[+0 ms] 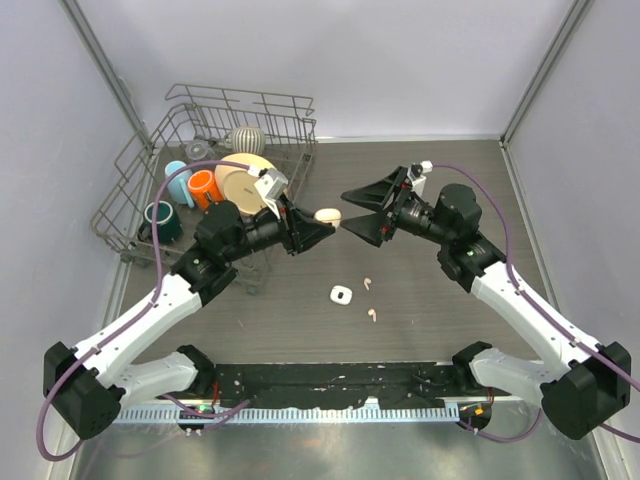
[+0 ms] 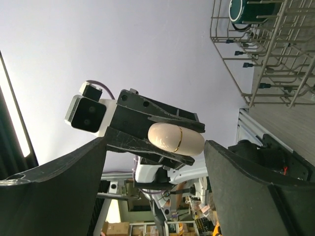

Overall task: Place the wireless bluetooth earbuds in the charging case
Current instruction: Pick up the charging case at the center of the board.

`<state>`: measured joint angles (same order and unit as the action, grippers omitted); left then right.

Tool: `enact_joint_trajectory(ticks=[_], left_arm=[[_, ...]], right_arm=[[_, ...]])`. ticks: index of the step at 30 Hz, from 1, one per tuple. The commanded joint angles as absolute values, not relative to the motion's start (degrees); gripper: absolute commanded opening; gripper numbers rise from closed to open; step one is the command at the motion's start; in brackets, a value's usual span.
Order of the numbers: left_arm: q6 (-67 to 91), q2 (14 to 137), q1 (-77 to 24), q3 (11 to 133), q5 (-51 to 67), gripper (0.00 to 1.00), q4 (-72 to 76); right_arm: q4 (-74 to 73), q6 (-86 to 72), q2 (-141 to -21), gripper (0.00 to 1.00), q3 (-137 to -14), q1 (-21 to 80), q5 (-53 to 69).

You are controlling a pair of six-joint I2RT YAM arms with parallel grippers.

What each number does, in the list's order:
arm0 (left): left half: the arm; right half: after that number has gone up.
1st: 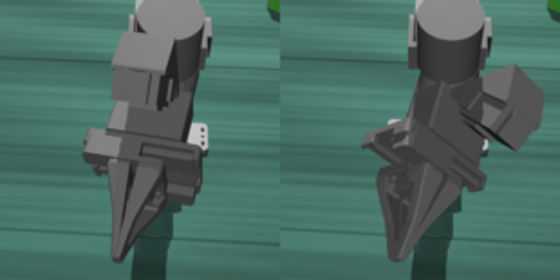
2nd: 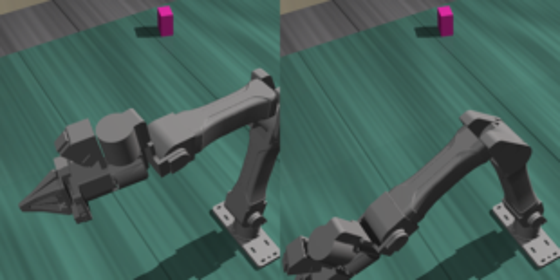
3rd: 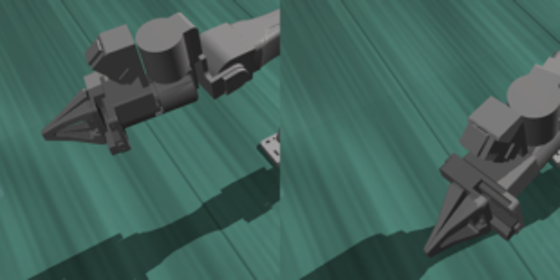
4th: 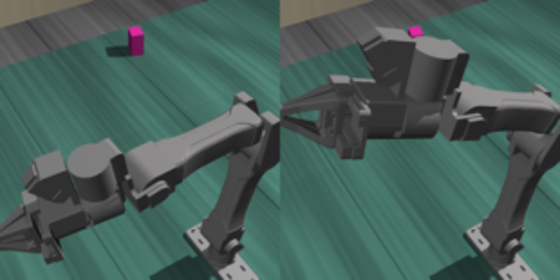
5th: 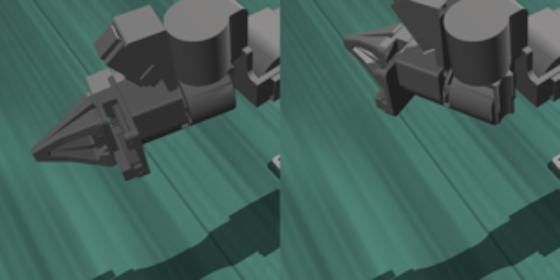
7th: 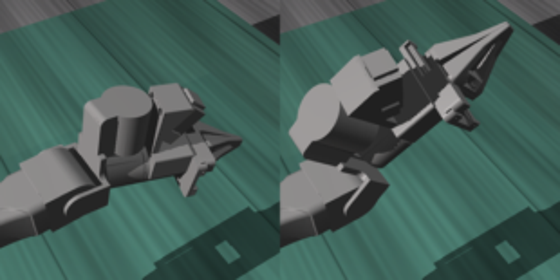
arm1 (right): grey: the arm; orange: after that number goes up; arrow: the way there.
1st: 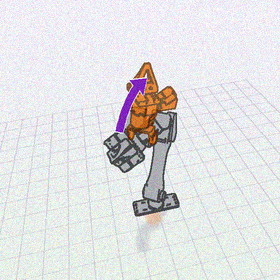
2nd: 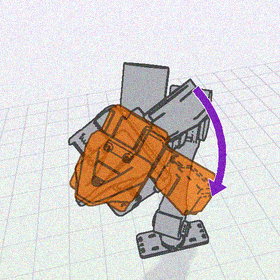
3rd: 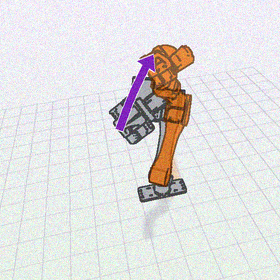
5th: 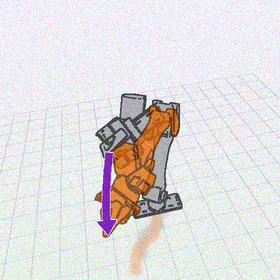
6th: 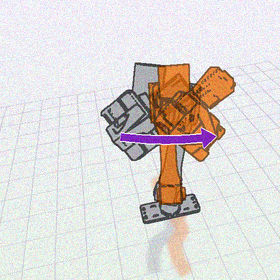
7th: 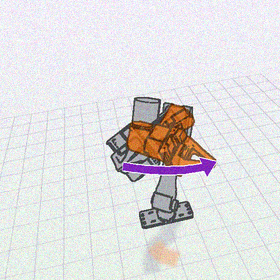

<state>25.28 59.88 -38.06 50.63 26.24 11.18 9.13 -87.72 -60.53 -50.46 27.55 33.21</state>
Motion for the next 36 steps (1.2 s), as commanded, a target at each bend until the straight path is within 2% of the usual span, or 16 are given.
enact_joint_trajectory(ticks=[1,8,13,19,22,23,25,26,28,36], left_arm=[[26.19,60.82,-37.71,51.24,28.48,0.0,16.52],[26.54,60.91,-37.71,50.89,28.13,0.0,17.66],[26.89,61.0,-37.71,50.8,28.21,0.0,18.37],[27.16,61.52,-37.71,50.8,28.92,0.0,19.25],[27.33,61.7,-37.71,50.54,29.27,0.0,19.6],[27.16,61.7,-37.71,50.19,29.62,0.0,21.17],[27.25,61.26,-37.71,48.52,30.32,0.0,23.45],[27.33,61.17,-37.71,48.08,30.32,0.0,24.86],[26.9,60.65,-37.71,47.72,30.58,0.04,24.61],[25.49,59.5,-37.71,45.97,30.67,0.08,26.54]], right_arm=[[15.65,-91.14,-62.4,0.85,-51.15,28.3,37.61],[15.03,-91.67,-63.63,0.84,-50.98,29.35,37.97],[17.65,-93.07,-65.04,0.76,-50.54,30.49,38.23],[21.27,-95.36,-66.18,0.6,-49.39,31.82,37.53],[23.02,-96.15,-66.18,0.43,-48.69,32.08,37.27],[23.29,-96.33,-66.01,0.32,-48.43,32.08,37.18],[23.64,-96.42,-65.83,0.21,-47.99,32.08,36.91],[23.82,-96.42,-65.83,0.11,-47.81,31.99,36.83],[24.95,-96.68,-65.83,0.02,-47.2,32.08,36.83],[26.37,-97.29,-65.83,0.01,-46.58,32.17,36.65]])
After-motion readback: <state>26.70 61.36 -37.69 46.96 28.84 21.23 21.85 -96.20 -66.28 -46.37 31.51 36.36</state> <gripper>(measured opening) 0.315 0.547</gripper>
